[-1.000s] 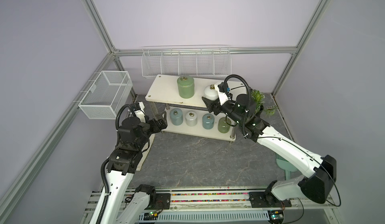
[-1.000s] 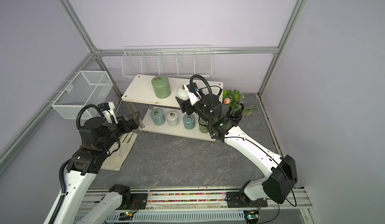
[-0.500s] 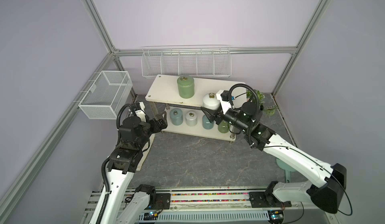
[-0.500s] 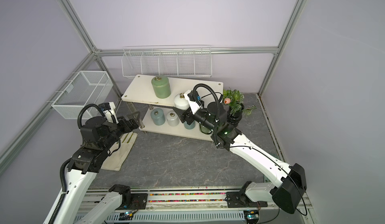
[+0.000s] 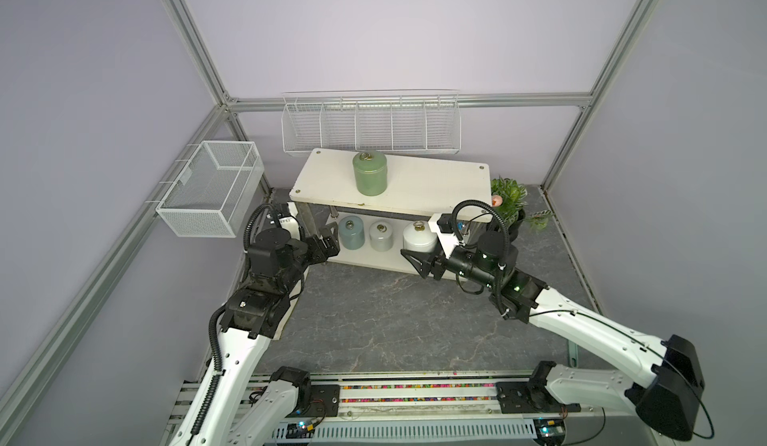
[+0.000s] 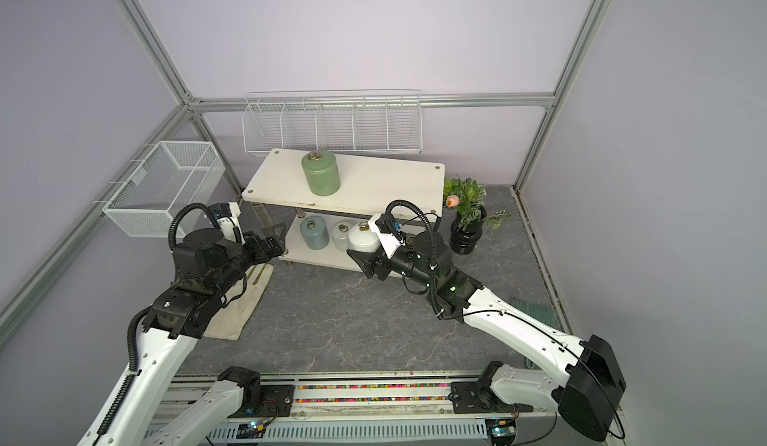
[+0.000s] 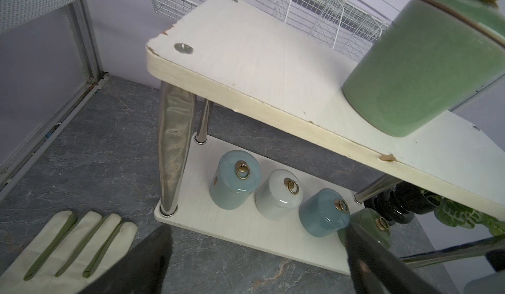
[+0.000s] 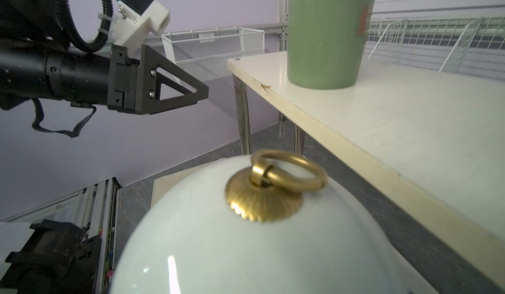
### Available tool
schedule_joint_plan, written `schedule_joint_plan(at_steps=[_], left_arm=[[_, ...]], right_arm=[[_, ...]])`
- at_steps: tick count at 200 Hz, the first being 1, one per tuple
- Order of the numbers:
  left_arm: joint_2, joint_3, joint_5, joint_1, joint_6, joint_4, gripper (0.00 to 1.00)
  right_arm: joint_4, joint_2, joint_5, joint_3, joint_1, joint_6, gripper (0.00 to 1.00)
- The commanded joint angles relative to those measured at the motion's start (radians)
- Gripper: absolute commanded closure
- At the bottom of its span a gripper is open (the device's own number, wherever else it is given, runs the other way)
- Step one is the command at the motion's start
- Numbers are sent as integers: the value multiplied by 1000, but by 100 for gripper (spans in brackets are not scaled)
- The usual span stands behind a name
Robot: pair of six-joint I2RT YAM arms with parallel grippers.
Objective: Remove the tea canisters from the shelf
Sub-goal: Place the tea canister at the center of the board.
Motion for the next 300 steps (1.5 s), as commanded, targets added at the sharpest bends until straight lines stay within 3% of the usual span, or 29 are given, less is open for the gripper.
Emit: schedule_joint_plan(at_steps=[1, 127, 184, 248, 300], left_arm=[[7, 12, -39, -31, 24, 17, 0], [3, 19, -53, -84, 60, 19, 0], [6, 22, -75, -107, 63, 15, 0], [7, 7, -111, -154, 81, 26, 1], [-40, -19, -140, -162, 72, -4, 0]], right_arm=[[174, -39, -12, -77, 9, 55, 32], [504, 182, 5, -415, 38, 180, 33], [570, 323, 93, -440, 92, 123, 32], [883, 595, 232, -454, 111, 46, 29], [966, 723, 295, -477, 157, 58, 27]])
